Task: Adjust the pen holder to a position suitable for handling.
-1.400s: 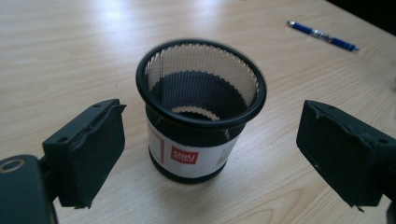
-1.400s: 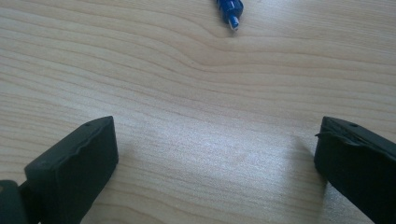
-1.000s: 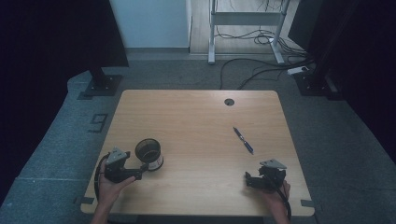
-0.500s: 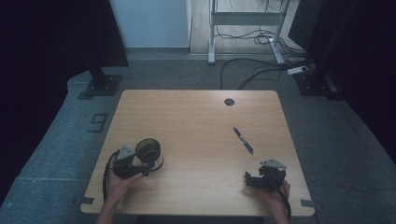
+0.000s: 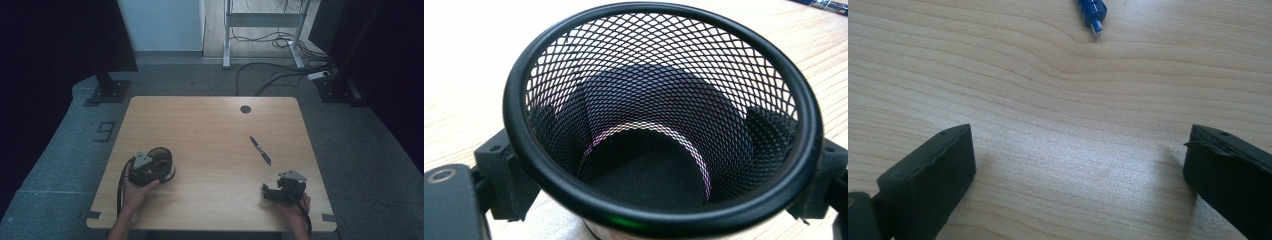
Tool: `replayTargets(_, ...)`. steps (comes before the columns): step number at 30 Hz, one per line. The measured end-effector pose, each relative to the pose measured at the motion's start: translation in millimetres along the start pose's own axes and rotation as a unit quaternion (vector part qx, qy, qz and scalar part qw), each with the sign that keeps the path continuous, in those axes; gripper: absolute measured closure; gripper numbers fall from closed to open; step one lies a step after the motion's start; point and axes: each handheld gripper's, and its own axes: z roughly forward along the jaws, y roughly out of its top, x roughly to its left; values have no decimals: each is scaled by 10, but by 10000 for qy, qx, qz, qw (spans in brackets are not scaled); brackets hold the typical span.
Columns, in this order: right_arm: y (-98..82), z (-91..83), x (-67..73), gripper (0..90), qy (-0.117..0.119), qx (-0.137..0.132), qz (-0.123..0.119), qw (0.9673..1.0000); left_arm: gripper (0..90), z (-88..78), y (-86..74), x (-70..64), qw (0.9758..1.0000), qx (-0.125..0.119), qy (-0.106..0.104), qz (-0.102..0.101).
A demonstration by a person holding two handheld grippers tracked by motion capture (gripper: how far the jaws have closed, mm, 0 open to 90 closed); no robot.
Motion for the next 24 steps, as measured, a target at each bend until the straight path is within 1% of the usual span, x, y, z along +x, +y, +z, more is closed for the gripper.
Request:
replayTargets(5,0,0,0,0,-2,-2,2,10000,99,-7,-3,-3,10000,-10,2,25)
replayTargets(8,0,-1,0,1,-5,-4,6,10000,100,-39,4,-13,10000,-47,0,47)
replayTargets(11,-1,-2,0,3,-8,-8,9,10000,99,-85,19,-18,9999,-103,-20,27)
replayTargets(20,-1,-2,0,5,-6,-11,11,10000,100,-147,43,-47,9999,-134,-70,42)
replayTargets(24,-1,-2,0,5,-6,-10,10,10000,100,-189,60,-74,9996,-241,-132,36)
